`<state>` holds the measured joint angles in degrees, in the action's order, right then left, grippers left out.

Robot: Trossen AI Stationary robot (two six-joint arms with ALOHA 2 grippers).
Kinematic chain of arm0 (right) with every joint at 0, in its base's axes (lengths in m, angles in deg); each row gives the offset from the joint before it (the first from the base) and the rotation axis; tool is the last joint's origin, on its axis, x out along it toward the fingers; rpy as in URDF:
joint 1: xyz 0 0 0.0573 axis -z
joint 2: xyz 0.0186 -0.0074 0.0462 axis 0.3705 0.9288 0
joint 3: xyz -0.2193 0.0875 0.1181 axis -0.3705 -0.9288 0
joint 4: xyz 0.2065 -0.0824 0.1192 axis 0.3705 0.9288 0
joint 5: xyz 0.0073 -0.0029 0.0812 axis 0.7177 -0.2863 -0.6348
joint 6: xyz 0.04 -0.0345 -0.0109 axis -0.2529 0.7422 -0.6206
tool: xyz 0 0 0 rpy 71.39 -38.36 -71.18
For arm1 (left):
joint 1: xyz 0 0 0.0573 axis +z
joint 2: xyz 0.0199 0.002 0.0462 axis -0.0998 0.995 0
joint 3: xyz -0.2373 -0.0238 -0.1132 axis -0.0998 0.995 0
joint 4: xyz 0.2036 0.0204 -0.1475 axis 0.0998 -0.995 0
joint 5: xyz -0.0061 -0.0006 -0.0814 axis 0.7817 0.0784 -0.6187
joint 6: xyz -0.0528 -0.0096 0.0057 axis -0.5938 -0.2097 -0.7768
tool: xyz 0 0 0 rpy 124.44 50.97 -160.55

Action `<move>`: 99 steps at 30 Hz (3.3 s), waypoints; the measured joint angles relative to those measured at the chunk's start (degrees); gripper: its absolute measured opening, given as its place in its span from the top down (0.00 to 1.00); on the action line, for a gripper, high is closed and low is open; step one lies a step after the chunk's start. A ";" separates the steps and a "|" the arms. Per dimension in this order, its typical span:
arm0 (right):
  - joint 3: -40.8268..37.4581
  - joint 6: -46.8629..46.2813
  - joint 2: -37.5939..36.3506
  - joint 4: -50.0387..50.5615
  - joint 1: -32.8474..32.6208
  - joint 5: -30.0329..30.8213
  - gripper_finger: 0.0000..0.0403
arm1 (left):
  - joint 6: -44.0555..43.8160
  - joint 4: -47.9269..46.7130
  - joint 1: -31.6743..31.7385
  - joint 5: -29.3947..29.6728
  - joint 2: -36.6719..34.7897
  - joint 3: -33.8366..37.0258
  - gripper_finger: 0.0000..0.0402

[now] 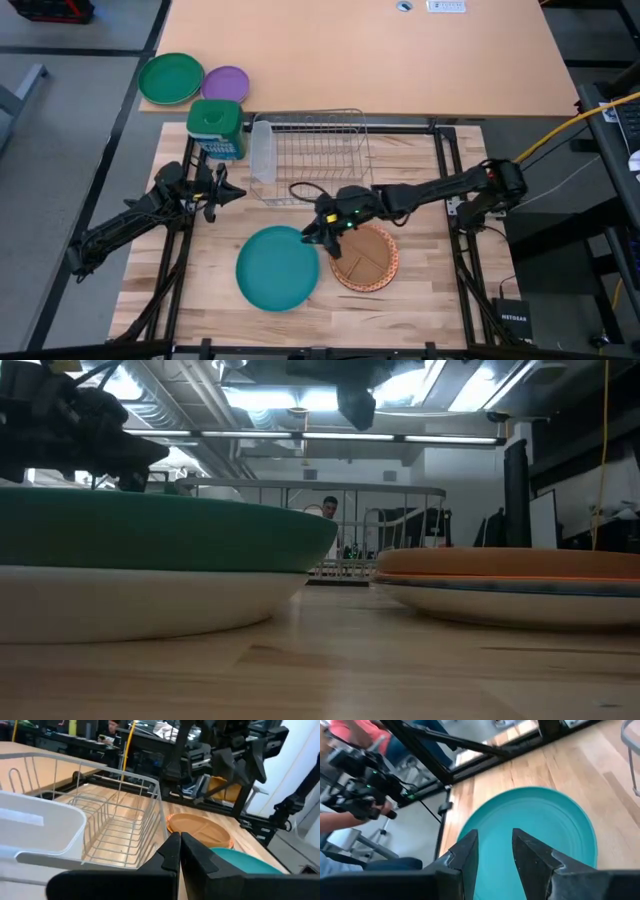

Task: Sort dishes
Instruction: Put the blue plate in the dish rack

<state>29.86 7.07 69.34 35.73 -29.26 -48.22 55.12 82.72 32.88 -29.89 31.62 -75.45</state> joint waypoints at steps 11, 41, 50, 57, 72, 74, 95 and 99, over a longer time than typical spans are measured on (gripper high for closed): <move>3.63 -8.14 3.71 2.39 0.04 0.71 0.69 | 4.57 -0.04 -2.14 -1.85 0.00 0.00 0.99; 3.69 -18.24 8.74 7.84 1.28 6.41 0.38 | 7.76 -0.04 -10.61 -1.83 0.02 0.00 0.99; 3.62 -19.37 11.13 15.48 1.16 6.07 0.39 | 7.79 -0.04 -11.28 -1.83 0.00 0.00 0.99; 3.61 -22.77 12.56 18.44 1.16 6.10 0.41 | 8.02 -0.04 -11.28 -1.81 0.00 0.00 0.99; 3.65 -25.94 16.60 17.55 1.09 2.85 0.41 | 8.22 -0.04 -11.28 -1.80 0.07 0.00 0.99; 3.64 -26.03 17.14 16.91 1.09 1.69 0.41 | 8.22 -0.04 -11.28 -1.81 0.11 0.00 0.99; 3.63 -25.35 17.69 13.49 1.21 0.60 0.97 | 8.22 -0.04 -11.26 -1.77 0.17 0.00 0.99; 4.54 -25.99 17.77 15.28 1.16 1.18 0.94 | 8.21 -0.04 -11.26 -1.77 0.17 0.00 0.99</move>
<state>34.40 -18.92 87.11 51.01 -28.10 -47.04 63.33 82.68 21.63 -31.66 31.80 -75.45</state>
